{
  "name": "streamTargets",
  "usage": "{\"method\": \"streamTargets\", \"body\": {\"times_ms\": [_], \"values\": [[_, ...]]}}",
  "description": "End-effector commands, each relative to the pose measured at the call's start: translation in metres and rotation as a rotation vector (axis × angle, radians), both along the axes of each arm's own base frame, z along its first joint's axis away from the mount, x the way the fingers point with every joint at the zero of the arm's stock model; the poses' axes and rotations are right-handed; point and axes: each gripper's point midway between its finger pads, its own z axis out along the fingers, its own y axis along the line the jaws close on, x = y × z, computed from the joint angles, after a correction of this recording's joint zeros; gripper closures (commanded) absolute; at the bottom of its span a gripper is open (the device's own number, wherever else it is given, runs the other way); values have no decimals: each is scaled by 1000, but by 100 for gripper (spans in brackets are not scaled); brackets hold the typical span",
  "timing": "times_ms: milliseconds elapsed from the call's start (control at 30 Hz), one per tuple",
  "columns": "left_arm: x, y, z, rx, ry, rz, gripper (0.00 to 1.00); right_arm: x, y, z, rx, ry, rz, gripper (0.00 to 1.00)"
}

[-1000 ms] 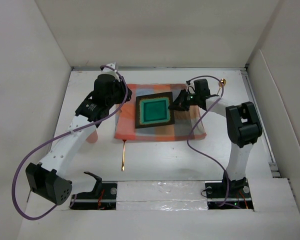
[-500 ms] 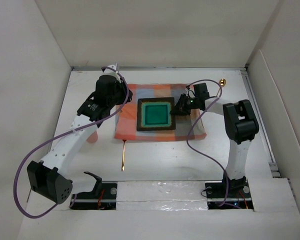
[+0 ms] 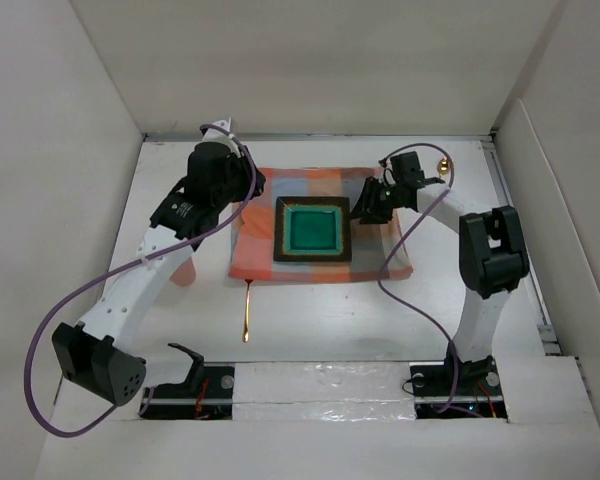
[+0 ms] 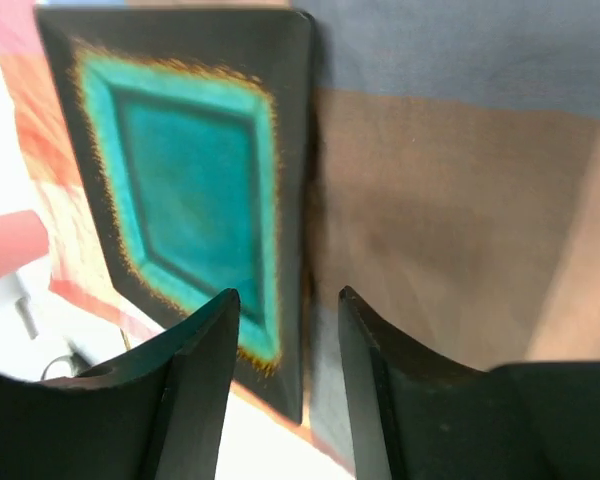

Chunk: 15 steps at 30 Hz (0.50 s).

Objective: Set the dinner table for one person

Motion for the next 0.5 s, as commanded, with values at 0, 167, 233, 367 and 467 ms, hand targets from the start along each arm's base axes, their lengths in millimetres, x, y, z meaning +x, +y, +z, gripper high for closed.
{"method": "streamTargets", "body": {"times_ms": [0, 167, 233, 367, 467], "values": [[3, 2, 57, -46, -124, 12, 73, 16, -8, 74, -86, -192, -36, 52], [-4, 10, 108, -77, -203, 34, 73, -20, 26, 125, -104, -308, 2, 100], [-7, 12, 125, -91, -234, 39, 74, -57, 68, 132, -112, -347, 71, 100], [-15, 21, 161, -114, -304, 66, 78, -119, 147, 125, -92, -366, 151, 100], [-22, 28, 198, -136, -376, 75, 77, -142, 185, 103, -153, -359, 177, 98]]}}
